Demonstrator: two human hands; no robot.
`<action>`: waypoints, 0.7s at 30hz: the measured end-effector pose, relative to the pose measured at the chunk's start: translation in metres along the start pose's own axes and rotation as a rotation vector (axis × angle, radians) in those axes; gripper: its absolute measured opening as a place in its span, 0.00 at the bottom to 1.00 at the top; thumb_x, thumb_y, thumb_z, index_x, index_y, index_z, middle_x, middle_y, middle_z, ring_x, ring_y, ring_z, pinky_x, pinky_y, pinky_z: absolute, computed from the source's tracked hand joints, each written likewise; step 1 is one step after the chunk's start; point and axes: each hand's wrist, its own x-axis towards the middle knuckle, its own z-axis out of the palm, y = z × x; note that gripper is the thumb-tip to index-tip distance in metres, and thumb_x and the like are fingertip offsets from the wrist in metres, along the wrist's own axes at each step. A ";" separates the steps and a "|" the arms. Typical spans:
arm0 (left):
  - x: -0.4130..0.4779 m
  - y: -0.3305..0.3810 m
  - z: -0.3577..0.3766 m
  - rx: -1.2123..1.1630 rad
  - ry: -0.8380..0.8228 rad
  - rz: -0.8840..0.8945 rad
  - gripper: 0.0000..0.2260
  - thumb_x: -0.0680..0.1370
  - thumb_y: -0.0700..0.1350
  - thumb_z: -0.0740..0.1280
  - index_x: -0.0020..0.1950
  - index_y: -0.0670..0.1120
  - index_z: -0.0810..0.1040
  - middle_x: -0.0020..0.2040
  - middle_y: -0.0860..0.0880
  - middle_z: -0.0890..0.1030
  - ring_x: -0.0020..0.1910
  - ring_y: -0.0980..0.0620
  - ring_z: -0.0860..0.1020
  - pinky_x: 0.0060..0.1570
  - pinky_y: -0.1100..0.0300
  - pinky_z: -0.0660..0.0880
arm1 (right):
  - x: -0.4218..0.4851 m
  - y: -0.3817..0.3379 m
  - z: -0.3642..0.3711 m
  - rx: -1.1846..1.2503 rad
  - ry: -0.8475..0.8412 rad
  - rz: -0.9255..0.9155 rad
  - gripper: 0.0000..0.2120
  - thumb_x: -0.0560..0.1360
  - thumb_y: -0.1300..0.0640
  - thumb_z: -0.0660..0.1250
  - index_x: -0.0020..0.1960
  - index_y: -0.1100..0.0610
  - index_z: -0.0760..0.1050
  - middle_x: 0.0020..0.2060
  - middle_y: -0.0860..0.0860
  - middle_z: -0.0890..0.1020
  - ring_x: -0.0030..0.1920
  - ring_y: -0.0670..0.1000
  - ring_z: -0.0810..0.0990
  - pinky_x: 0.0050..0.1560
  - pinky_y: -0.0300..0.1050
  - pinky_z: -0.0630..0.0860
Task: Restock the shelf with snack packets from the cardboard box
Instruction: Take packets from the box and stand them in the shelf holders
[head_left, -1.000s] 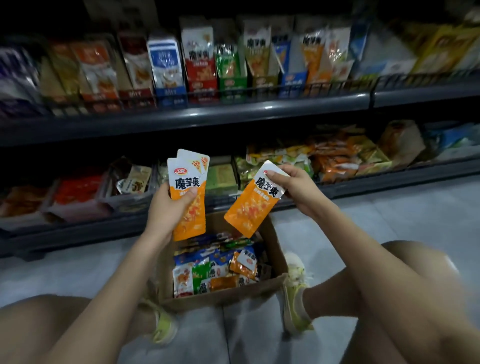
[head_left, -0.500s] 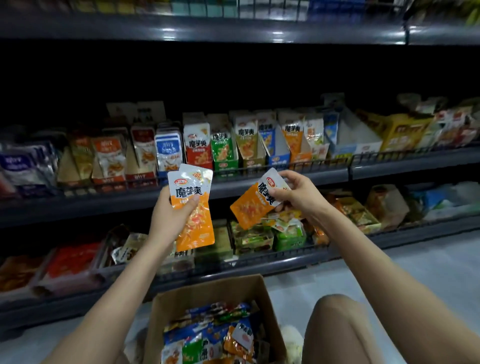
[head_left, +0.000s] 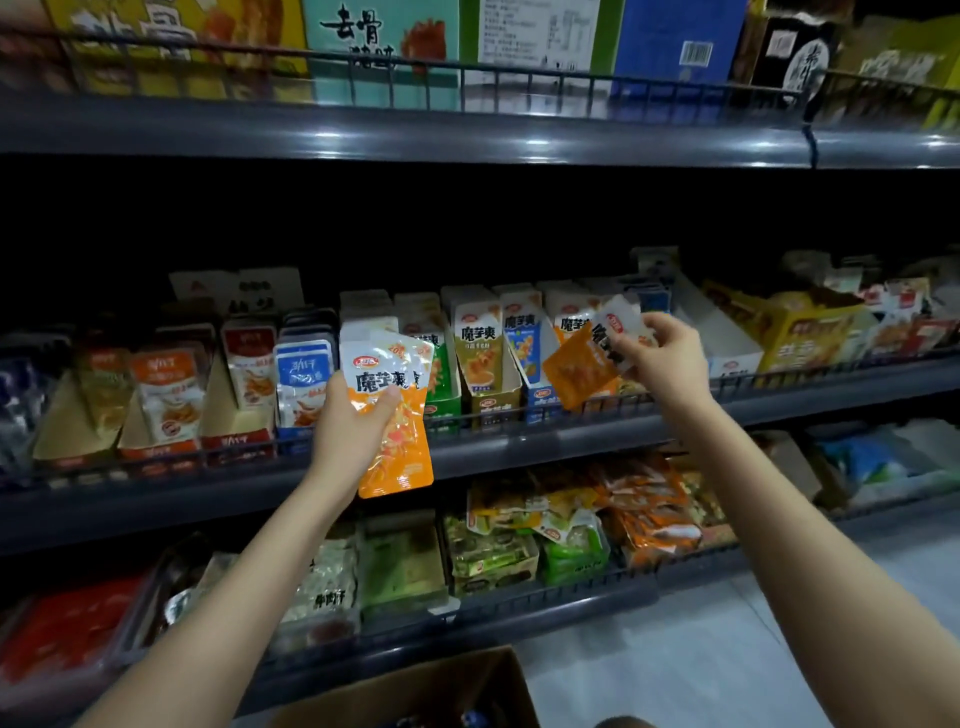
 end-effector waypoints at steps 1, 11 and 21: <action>0.006 0.002 0.005 0.009 0.000 0.000 0.28 0.78 0.52 0.66 0.73 0.45 0.61 0.69 0.47 0.71 0.66 0.46 0.71 0.61 0.48 0.72 | 0.007 0.000 -0.004 -0.026 0.033 -0.029 0.13 0.74 0.47 0.70 0.55 0.53 0.77 0.49 0.52 0.84 0.44 0.50 0.84 0.45 0.55 0.82; 0.058 0.021 0.060 0.039 -0.036 0.078 0.24 0.78 0.49 0.66 0.71 0.44 0.64 0.62 0.47 0.76 0.43 0.57 0.77 0.36 0.63 0.73 | 0.074 0.013 0.004 -0.345 0.157 -0.140 0.17 0.77 0.51 0.67 0.62 0.59 0.75 0.57 0.57 0.81 0.57 0.57 0.79 0.50 0.46 0.71; 0.072 0.011 0.099 0.033 -0.091 0.093 0.22 0.78 0.49 0.66 0.70 0.47 0.65 0.59 0.54 0.74 0.48 0.57 0.78 0.44 0.62 0.76 | 0.115 0.059 0.043 -0.348 -0.007 0.039 0.20 0.75 0.53 0.69 0.65 0.57 0.74 0.58 0.57 0.80 0.58 0.59 0.77 0.57 0.55 0.74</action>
